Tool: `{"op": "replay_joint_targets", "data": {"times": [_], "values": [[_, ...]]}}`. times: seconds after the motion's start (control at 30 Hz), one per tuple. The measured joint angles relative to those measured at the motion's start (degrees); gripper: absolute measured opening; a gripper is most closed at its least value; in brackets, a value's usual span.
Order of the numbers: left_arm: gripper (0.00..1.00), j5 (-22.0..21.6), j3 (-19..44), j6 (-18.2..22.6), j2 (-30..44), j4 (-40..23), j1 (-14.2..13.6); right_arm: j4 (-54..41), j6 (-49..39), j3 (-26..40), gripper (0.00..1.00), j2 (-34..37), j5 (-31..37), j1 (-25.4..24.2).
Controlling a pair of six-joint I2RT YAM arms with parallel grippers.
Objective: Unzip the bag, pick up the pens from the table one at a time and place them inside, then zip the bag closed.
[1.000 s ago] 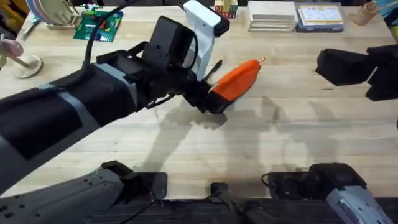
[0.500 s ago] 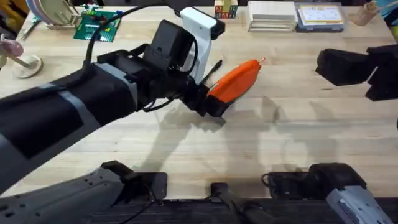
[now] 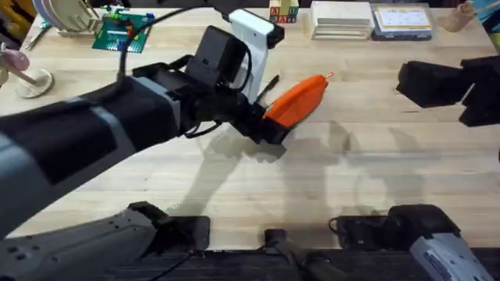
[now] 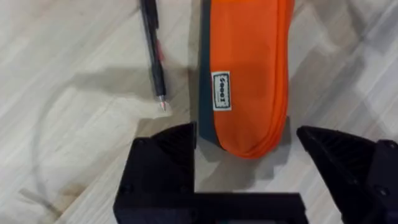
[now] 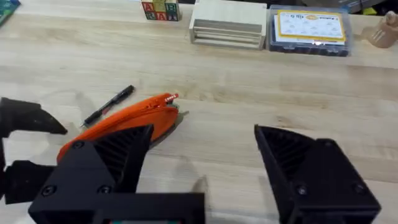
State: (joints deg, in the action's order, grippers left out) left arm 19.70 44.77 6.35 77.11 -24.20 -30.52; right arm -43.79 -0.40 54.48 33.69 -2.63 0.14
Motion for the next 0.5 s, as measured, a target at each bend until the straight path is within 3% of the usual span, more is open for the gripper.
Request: {"op": "replay_joint_targets", "data": {"times": [0.4, 0.5], "values": [[0.995, 2.22, 0.0, -0.35, 2.43, 0.06, -0.11, 0.0, 0.0, 0.0, 0.997, 0.0, 0.0, 0.0], [0.869, 2.65, 0.0, -0.59, 2.43, 0.06, -0.2, 0.0, 0.0, 0.0, 0.996, 0.0, 0.0, 0.0]]}}
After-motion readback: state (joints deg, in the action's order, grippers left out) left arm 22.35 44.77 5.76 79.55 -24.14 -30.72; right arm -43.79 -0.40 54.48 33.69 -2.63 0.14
